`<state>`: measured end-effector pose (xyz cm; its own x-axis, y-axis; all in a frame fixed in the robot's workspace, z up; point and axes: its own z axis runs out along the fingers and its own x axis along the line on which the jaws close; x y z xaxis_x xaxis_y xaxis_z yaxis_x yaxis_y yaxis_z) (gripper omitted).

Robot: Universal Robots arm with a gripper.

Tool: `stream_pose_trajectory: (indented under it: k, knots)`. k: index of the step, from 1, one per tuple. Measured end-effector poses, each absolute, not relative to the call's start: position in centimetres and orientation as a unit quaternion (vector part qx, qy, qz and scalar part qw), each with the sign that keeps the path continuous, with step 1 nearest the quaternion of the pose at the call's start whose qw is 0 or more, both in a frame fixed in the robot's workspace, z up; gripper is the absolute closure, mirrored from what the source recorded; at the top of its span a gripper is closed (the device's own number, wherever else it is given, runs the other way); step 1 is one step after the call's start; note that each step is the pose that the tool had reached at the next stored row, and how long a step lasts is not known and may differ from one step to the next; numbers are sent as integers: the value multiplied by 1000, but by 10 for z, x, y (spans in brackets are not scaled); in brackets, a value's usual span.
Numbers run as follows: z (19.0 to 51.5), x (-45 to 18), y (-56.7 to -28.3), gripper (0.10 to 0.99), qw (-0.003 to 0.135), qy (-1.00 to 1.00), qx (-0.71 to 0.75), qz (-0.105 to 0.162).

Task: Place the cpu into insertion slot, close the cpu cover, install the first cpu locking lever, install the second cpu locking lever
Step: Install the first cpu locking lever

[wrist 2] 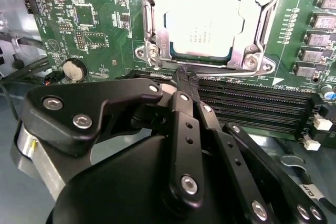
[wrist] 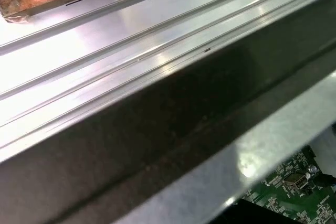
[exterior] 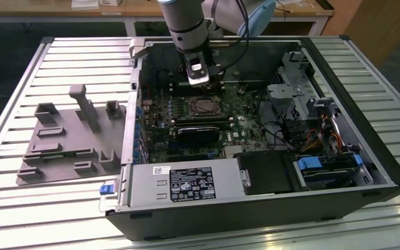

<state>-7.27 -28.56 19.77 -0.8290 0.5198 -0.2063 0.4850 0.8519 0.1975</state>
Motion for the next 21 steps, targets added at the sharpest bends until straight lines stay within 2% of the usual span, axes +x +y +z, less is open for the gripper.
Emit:
stream_pose_trajectory:
  k: [21]
  knots:
    - [195,-73,-286,984,124,969,202,68]
